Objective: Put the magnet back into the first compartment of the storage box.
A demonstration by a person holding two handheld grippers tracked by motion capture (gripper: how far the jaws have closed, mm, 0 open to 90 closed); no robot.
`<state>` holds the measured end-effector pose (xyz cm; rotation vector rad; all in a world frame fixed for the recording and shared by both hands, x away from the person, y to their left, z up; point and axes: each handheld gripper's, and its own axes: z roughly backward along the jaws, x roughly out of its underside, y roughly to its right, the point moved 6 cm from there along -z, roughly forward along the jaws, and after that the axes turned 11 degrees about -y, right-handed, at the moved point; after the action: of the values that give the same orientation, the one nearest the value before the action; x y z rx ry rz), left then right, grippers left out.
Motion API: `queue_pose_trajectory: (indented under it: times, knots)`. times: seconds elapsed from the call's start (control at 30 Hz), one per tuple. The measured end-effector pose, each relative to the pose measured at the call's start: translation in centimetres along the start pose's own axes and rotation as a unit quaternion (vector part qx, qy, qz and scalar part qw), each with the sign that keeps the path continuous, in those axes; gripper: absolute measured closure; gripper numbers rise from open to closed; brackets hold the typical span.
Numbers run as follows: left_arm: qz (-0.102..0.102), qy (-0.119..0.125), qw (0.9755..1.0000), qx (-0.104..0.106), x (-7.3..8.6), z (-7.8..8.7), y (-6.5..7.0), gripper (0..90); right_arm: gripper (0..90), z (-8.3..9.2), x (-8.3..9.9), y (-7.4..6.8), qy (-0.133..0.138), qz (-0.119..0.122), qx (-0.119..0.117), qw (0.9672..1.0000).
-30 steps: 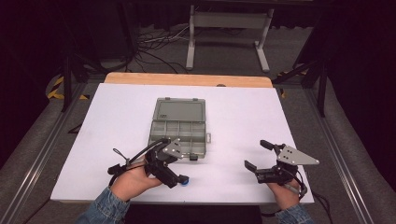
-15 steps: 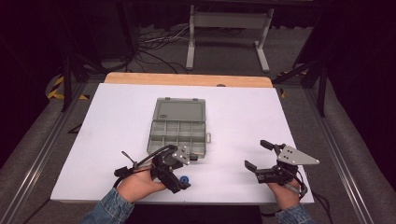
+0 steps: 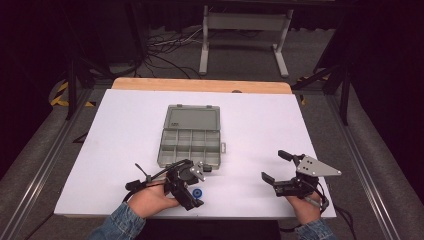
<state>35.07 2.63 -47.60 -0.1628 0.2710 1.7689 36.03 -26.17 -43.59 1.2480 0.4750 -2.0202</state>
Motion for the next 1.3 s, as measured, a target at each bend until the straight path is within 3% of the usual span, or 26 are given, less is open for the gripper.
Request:
queue_pose_trajectory:
  times: [0.37,0.57,1.0,1.3]
  knots:
    - [0.001,-0.026,0.9997,-0.001,0.17,-0.93,-0.11,25.1,5.9,-0.01,0.01,-0.03,-0.001,0.001,-0.001,1.0]
    - [0.004,-0.027,0.9996,0.001,0.19,-1.01,-0.23,34.7,5.9,-0.03,0.02,-0.04,-0.002,0.002,-0.003,1.0]
    - [0.001,-0.033,0.9989,-0.035,0.07,-1.02,-0.33,61.5,6.0,-0.09,0.06,-0.07,-0.005,0.002,-0.004,1.0]
    - [-0.004,-0.032,0.9989,-0.033,-0.08,-0.57,-0.17,62.4,6.0,-0.17,0.12,-0.03,-0.003,-0.002,-0.007,1.0]
